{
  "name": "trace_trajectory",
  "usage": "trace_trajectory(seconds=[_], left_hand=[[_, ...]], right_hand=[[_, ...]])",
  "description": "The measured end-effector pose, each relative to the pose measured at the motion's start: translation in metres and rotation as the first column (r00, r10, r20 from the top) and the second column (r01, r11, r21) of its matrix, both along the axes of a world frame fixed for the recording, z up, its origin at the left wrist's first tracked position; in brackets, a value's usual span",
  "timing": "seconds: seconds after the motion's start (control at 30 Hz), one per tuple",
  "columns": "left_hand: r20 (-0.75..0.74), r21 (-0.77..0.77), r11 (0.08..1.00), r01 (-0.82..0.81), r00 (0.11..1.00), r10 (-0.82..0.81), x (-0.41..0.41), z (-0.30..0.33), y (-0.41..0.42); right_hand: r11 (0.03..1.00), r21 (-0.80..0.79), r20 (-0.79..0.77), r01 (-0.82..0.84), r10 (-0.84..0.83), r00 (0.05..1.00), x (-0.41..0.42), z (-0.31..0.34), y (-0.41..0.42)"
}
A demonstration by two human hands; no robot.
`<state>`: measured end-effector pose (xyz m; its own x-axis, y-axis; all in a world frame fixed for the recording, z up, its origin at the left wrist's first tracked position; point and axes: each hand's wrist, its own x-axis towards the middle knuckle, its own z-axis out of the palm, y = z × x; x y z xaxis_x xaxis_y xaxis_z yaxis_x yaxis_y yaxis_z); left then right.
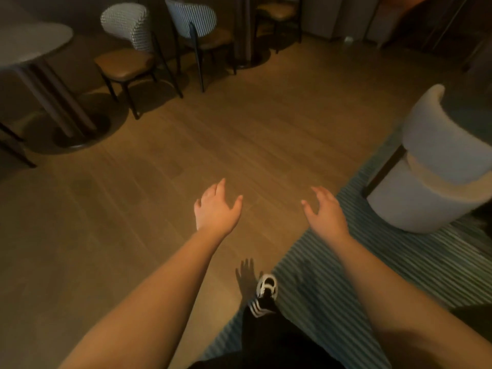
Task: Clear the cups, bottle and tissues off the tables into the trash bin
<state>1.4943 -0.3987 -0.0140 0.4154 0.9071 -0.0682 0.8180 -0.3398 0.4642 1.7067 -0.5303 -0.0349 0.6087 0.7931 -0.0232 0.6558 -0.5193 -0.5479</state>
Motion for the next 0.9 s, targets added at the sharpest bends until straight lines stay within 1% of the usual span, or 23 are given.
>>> trace_trajectory(seconds=[0.17, 0.3, 0.43, 0.53, 0.6, 0.7, 0.77, 0.83, 0.9], left_hand=[[-0.010, 0.007, 1.000, -0.018, 1.000, 0.018, 0.113, 0.022, 0.134], [-0.005, 0.023, 0.999, -0.026, 1.000, 0.026, 0.184, 0.033, 0.227], [0.014, 0.018, 0.999, -0.051, 0.999, 0.051, 0.245, 0.028, 0.323], [0.028, 0.018, 0.997, -0.078, 0.997, 0.077, 0.294, 0.013, 0.405], [0.037, 0.014, 0.996, -0.084, 0.996, 0.084, 0.329, 0.002, 0.467], [0.028, -0.004, 0.996, -0.090, 0.996, 0.090, 0.381, -0.009, 0.567], [-0.004, -0.024, 0.994, -0.103, 0.995, 0.103, 0.414, -0.008, 0.633], [-0.007, -0.032, 0.992, -0.123, 0.992, 0.122, 0.449, -0.001, 0.696], [0.000, -0.030, 0.992, -0.120, 0.993, 0.121, 0.487, 0.008, 0.755]], right_hand=[[1.000, 0.015, 0.029, -0.022, 0.021, 0.999, 0.113, 0.029, 0.138], [0.998, 0.045, 0.038, -0.039, 0.037, 0.999, 0.183, 0.044, 0.234], [0.998, 0.041, 0.011, -0.053, 0.052, 0.999, 0.247, 0.039, 0.334], [0.996, 0.066, 0.031, -0.065, 0.063, 0.998, 0.297, 0.022, 0.417], [0.995, 0.065, 0.043, -0.078, 0.075, 0.996, 0.334, 0.011, 0.482], [0.996, 0.023, 0.053, -0.086, 0.085, 0.995, 0.395, 0.003, 0.586], [0.999, 0.012, 0.039, -0.053, 0.053, 0.998, 0.432, 0.008, 0.650], [0.997, 0.017, 0.058, -0.075, 0.074, 0.996, 0.465, 0.014, 0.708], [0.995, -0.002, 0.037, -0.095, 0.095, 0.995, 0.499, 0.020, 0.764]])
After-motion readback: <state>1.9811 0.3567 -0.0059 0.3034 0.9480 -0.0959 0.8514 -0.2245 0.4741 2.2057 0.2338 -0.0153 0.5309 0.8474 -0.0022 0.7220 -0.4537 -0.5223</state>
